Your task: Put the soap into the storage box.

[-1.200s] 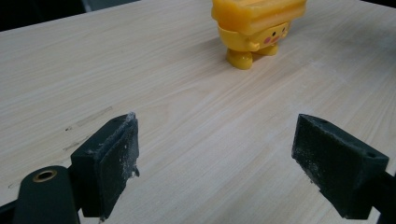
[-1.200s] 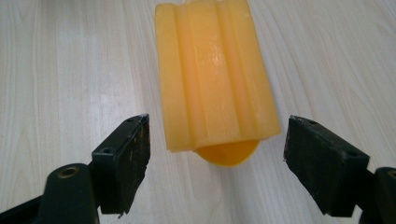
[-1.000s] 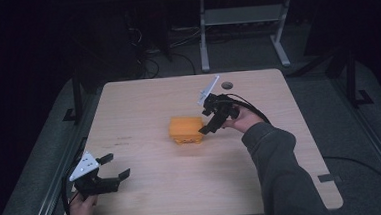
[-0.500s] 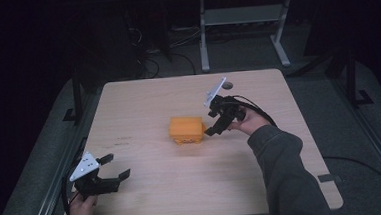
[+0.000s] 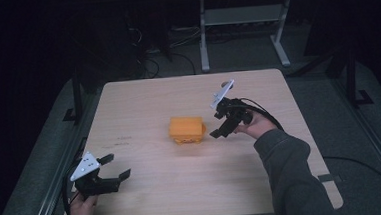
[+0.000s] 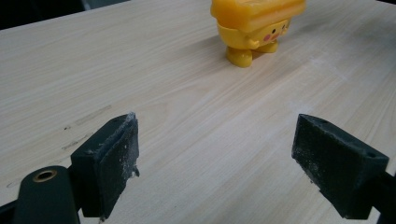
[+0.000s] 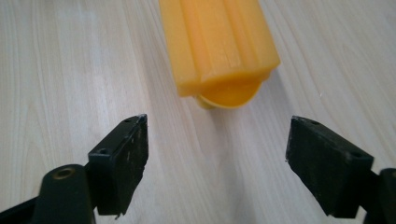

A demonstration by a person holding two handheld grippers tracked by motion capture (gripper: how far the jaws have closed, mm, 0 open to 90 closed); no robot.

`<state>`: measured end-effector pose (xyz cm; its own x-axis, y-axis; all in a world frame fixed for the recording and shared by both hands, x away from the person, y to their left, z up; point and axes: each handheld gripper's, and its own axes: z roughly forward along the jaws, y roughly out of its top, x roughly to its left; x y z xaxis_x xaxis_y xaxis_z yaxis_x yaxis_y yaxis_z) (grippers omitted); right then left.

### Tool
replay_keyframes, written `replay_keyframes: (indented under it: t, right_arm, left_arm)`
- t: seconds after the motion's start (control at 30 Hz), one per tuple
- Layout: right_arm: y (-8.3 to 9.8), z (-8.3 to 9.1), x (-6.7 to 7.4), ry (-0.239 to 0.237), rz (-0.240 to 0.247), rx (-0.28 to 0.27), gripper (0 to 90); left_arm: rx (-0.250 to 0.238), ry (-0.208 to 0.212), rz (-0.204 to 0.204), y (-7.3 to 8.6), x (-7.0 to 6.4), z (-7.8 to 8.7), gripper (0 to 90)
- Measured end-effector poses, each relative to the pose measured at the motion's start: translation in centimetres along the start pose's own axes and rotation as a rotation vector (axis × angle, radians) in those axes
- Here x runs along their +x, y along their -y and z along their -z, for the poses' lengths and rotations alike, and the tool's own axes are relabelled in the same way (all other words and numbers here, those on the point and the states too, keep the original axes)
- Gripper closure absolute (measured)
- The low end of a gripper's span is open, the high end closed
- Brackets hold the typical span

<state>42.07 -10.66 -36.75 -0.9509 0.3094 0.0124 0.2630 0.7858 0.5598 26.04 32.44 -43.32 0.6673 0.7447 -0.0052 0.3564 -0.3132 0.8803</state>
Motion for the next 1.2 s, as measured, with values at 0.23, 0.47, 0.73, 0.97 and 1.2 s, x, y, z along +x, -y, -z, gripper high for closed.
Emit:
replay_keyframes:
  t: [0.23, 0.47, 0.73, 0.97, 1.2]
  right_arm:
    - [1.3, 0.5, 0.3, 0.01, -0.017, -0.018, 19.7]
    - [2.4, 1.0, 0.5, 0.013, -0.044, -0.033, 19.0]
    - [3.7, 1.4, 0.9, 0.02, -0.062, -0.023, 19.4]
    - [5.2, 1.5, 1.4, 0.022, -0.077, -0.014, 20.6]
    - [6.3, 1.7, 1.6, 0.019, -0.093, -0.015, 21.0]
  left_arm:
    - [0.001, 0.0, 0.001, 0.0, 0.0, 0.0, 14.3]
    - [0.002, -0.001, 0.001, 0.0, 0.0, 0.0, 14.3]
    - [0.005, -0.003, -0.002, 0.1, 0.0, 0.0, 14.3]
    - [0.008, -0.001, 0.0, 0.1, -0.2, -0.1, 14.3]
    - [0.006, -0.001, 0.002, 0.1, -0.2, -0.2, 14.3]
